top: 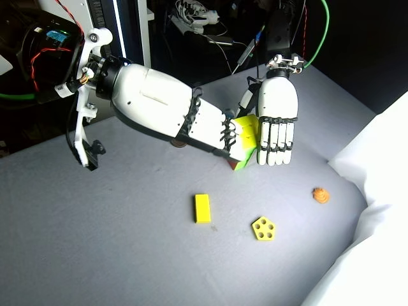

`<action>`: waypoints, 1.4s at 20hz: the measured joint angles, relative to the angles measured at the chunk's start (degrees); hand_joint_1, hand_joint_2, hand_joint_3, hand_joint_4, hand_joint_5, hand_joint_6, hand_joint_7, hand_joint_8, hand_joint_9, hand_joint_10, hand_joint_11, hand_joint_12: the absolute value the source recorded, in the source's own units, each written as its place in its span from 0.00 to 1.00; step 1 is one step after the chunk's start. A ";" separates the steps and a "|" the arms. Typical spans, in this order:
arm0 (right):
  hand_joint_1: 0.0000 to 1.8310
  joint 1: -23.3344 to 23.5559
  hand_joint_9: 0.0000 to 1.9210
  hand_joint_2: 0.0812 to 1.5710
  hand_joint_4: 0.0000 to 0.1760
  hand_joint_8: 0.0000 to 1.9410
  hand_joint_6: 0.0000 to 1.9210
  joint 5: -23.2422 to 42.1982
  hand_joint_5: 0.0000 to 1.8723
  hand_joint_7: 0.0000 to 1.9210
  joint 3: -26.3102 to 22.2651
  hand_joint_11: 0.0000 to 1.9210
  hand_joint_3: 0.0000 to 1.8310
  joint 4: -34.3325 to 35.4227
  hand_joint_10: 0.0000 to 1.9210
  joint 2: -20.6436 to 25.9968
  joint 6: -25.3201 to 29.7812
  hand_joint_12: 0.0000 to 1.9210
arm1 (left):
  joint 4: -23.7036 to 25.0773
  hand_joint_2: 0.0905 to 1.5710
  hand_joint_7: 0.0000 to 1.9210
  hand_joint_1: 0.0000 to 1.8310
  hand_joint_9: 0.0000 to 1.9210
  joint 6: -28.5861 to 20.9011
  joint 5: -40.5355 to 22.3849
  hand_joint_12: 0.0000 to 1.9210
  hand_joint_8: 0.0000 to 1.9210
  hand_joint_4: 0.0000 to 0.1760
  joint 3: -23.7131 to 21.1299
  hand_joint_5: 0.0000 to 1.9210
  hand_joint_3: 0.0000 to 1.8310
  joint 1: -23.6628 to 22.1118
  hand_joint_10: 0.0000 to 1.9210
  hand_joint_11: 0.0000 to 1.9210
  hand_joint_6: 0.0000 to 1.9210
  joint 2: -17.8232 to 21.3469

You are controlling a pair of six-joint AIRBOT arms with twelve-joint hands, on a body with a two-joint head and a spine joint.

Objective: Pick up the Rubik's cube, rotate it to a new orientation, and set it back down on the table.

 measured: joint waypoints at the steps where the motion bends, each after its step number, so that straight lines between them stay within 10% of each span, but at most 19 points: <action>1: 0.10 0.24 0.06 0.78 0.00 0.00 0.01 0.26 0.03 0.07 0.00 0.00 0.00 0.04 0.01 0.00 -0.15 0.00 | -0.09 0.61 0.00 0.51 0.00 0.02 0.00 0.00 0.00 0.17 0.00 0.00 0.00 0.02 0.00 0.00 0.00 0.00; 3: 0.10 0.24 0.06 0.78 0.00 0.00 0.01 0.07 0.04 0.07 -0.13 0.00 0.00 0.04 0.01 0.00 -0.46 0.00 | -0.15 0.62 0.06 0.54 0.07 0.02 0.00 0.10 0.02 0.16 0.00 0.02 0.00 0.02 0.01 0.00 0.01 0.00; 5: 0.09 0.24 0.05 0.79 0.00 0.00 0.01 -0.22 0.04 0.07 -0.55 0.00 0.00 0.20 0.00 0.00 -1.99 0.00 | -0.26 0.58 0.18 0.55 0.19 0.02 -0.11 0.43 0.04 0.20 0.00 0.13 0.00 0.00 0.05 0.00 0.02 0.00; 8: 0.10 0.24 0.06 0.78 0.00 0.00 0.01 -0.22 0.04 0.07 -1.01 0.00 0.00 0.17 0.00 0.00 -3.15 0.00 | -0.87 0.59 0.04 0.59 0.06 0.55 -0.50 0.74 0.61 0.00 0.11 0.24 0.01 -0.37 0.70 0.00 0.02 0.00; 12: 0.09 0.24 0.07 0.79 0.00 0.00 0.01 -0.26 0.04 0.08 -1.01 0.00 0.00 0.22 0.01 0.00 -3.30 0.00 | -4.79 0.57 0.00 0.59 0.07 4.83 -0.57 0.97 0.93 0.00 0.11 0.06 0.00 -1.09 0.97 0.03 0.79 -0.04; 18: 0.09 0.70 0.06 0.79 0.00 0.00 0.00 0.44 0.04 0.07 -1.01 0.00 0.00 1.22 0.00 0.00 -10.71 0.00 | -6.12 0.57 0.01 0.61 0.04 5.66 0.00 1.00 0.99 0.00 0.07 0.07 0.00 -1.75 1.00 0.04 0.90 0.04; 28: 0.08 2.29 0.06 0.79 0.00 0.00 0.01 2.08 0.05 0.08 -2.14 0.00 0.00 13.60 0.00 -0.83 -16.15 0.00 | -28.57 0.56 0.00 0.58 0.02 25.70 -3.19 1.00 0.97 0.00 -4.39 0.08 0.00 -9.94 1.00 0.00 0.89 3.10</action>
